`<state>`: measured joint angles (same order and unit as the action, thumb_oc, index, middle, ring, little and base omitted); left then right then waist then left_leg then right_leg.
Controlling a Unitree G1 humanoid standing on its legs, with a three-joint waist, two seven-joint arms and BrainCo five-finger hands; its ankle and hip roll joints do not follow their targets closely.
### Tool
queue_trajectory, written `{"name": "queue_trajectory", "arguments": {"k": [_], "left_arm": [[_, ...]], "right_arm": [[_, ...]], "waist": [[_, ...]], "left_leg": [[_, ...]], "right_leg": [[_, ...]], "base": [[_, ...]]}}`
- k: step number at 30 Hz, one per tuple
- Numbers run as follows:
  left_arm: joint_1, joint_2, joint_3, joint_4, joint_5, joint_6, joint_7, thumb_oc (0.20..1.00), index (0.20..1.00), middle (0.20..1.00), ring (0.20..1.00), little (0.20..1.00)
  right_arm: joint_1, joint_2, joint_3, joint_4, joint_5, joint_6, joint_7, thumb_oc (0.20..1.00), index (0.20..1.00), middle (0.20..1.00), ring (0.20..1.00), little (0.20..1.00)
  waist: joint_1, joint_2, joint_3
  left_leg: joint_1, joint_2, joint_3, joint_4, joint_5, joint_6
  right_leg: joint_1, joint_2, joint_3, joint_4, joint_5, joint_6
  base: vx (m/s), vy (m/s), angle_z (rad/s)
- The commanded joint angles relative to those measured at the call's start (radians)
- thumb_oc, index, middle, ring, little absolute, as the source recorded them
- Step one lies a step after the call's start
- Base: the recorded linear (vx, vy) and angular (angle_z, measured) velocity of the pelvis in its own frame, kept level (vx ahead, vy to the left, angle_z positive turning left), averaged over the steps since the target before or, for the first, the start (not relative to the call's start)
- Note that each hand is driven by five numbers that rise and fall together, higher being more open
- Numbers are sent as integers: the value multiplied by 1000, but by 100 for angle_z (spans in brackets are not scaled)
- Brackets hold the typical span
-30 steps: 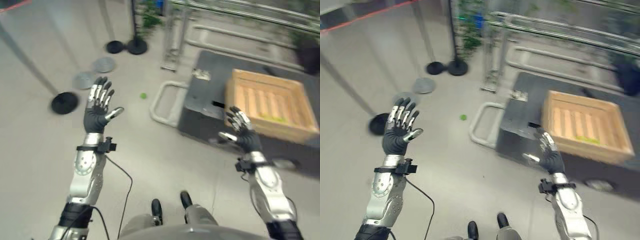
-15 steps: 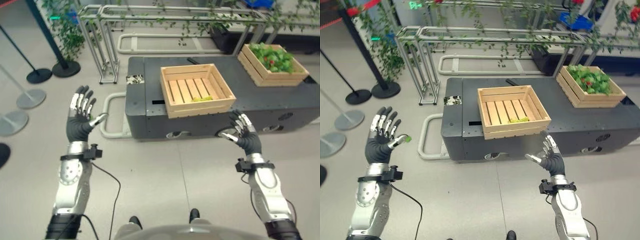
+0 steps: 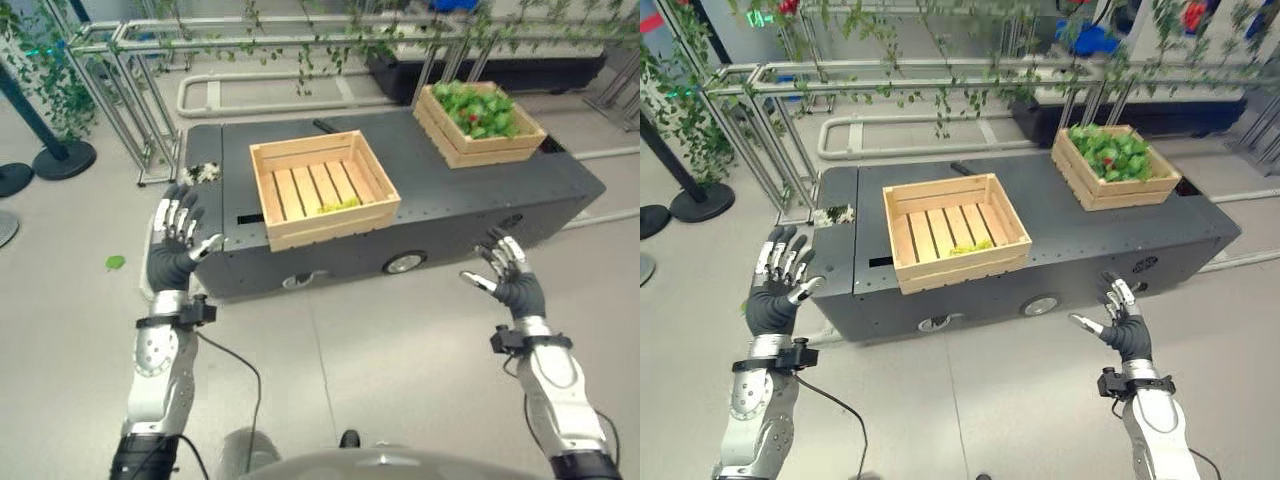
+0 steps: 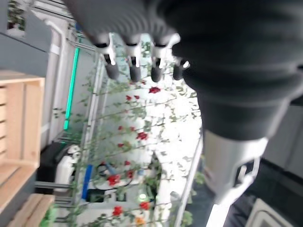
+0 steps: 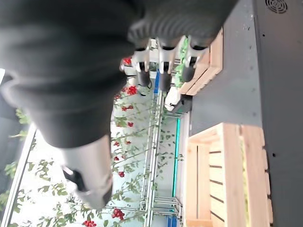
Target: Pick up the fruits from the basket on one side to the basket on the other side
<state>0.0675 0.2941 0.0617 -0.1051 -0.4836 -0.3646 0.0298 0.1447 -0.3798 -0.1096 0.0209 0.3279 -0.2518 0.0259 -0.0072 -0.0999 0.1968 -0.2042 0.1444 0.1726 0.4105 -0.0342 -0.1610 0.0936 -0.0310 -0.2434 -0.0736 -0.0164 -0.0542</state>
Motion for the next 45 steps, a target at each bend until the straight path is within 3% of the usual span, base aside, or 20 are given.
{"name": "queue_trajectory", "arguments": {"k": [1, 2, 3, 4, 5, 10, 15, 17, 20, 21, 22, 25, 27, 33, 45], "left_arm": [[-39, 64, 32, -46, 52, -49, 8, 1000, 1000, 1000, 1000, 1000], [-42, 64, 29, -43, 59, -49, 14, 1000, 1000, 1000, 1000, 1000], [-41, 60, 27, -41, 59, -49, 21, 1000, 1000, 1000, 1000, 1000], [-37, 64, 29, -46, 71, -49, 26, 1000, 1000, 1000, 1000, 1000], [-37, 69, 29, -51, 66, -48, 20, 1000, 1000, 1000, 1000, 1000], [-40, 76, 29, -56, 71, -50, 19, 1000, 1000, 1000, 1000, 1000], [-39, 93, 27, -62, 66, -47, 9, 1000, 1000, 1000, 1000, 1000], [-40, 98, 21, -61, 68, -41, 6, 1000, 1000, 1000, 1000, 1000], [-36, 114, 15, -76, 72, -41, -2, 1000, 1000, 1000, 1000, 1000], [-31, 123, 14, -91, 75, -42, -6, 1000, 1000, 1000, 1000, 1000], [-31, 123, 14, -91, 75, -42, -6, 1000, 1000, 1000, 1000, 1000], [-30, 126, 15, -90, 76, -38, -12, 1000, 1000, 1000, 1000, 1000], [-55, 129, 4, -71, 70, -38, -12, 1000, 1000, 1000, 1000, 1000], [-66, 113, -14, -33, 67, -41, -14, 1000, 1000, 1000, 1000, 1000], [-21, 94, -4, 16, 85, -19, -8, 1000, 1000, 1000, 1000, 1000]], "right_arm": [[-36, -20, -13, -56, 25, -61, -1, 1000, 1000, 1000, 1000, 1000], [-39, -25, -10, -49, 21, -62, -4, 1000, 1000, 1000, 1000, 1000], [-42, -25, -12, -45, 16, -62, -11, 1000, 1000, 1000, 1000, 1000], [-46, -22, -9, -36, 12, -60, -17, 1000, 1000, 1000, 1000, 1000], [-37, -14, -8, -49, 17, -59, -6, 1000, 1000, 1000, 1000, 1000], [-41, 1, 1, -49, 17, -63, 0, 1000, 1000, 1000, 1000, 1000], [-44, 10, 7, -51, -1, -50, 9, 1000, 1000, 1000, 1000, 1000], [-41, 24, 4, -51, -12, -43, 12, 1000, 1000, 1000, 1000, 1000], [-39, 35, 0, -56, -32, -37, 20, 1000, 1000, 1000, 1000, 1000], [-50, 45, 3, -55, -47, -36, 16, 1000, 1000, 1000, 1000, 1000], [-51, 45, 3, -54, -47, -36, 16, 1000, 1000, 1000, 1000, 1000], [-47, 56, 3, -49, -55, -36, 6, 1000, 1000, 1000, 1000, 1000], [-36, 54, -4, -60, -59, -40, 1, 1000, 1000, 1000, 1000, 1000], [-48, 46, -11, -37, -60, -43, -17, 1000, 1000, 1000, 1000, 1000], [-42, 25, -20, -22, -34, -43, -16, 1000, 1000, 1000, 1000, 1000]], "waist": [[-1, 30, 0], [6, 35, 2], [1, 32, 3], [16, 20, 16], [7, 29, 7], [-2, 24, -34], [0, 6, -47], [-4, 4, -50], [-21, 18, -39], [-31, 52, -15], [-31, 51, -14], [-42, 54, -16], [-54, 45, -16], [-44, 23, -55], [-36, 29, -94]], "left_leg": [[-41, 37, 10, -146, 98, 51], [-38, 16, -20, -213, 134, 46], [-48, 5, -6, -214, 135, 50], [-83, -1, -51, -144, 125, 44], [-60, 13, -34, -185, 128, 42], [14, -15, -11, -284, 119, 60], [35, -51, 20, -255, 46, 99], [53, -64, 31, -250, 14, 117], [102, -85, 43, -259, -28, 150], [139, -84, 41, -281, -29, 166], [139, -85, 42, -283, -29, 167], [170, -107, 20, -319, -31, 164], [174, -110, -21, -326, -36, 143], [194, -108, -35, -362, -30, 127], [224, -79, -48, -379, -29, 99]], "right_leg": [[36, 16, 0, 14, -103, 105], [46, 20, -2, 15, -108, 107], [50, 20, -8, 21, -113, 107], [67, 14, 2, 29, -121, 103], [61, 23, -3, 32, -123, 103], [61, 15, -8, 39, -138, 118], [51, -36, -12, 125, -164, 145], [16, -61, -13, 218, -162, 175], [-104, -117, 2, 462, -41, 270], [-189, -135, -7, 572, 22, 286], [-193, -137, -5, 579, 20, 287], [-233, -140, 23, 420, -17, 253], [-211, -167, 99, 192, 11, 243], [-158, -150, 67, 131, 17, 237], [-47, -109, 10, 25, -7, 207]], "base": [[105, -10, -15], [137, -41, -5], [113, -85, -8], [119, -43, -9], [168, 28, -12], [185, 125, -11], [152, 204, 7], [133, 258, 2], [101, 340, -15], [61, 317, -14], [82, 258, -5], [151, 42, -1], [157, -128, 7], [117, -104, 76], [73, -71, 10]]}}
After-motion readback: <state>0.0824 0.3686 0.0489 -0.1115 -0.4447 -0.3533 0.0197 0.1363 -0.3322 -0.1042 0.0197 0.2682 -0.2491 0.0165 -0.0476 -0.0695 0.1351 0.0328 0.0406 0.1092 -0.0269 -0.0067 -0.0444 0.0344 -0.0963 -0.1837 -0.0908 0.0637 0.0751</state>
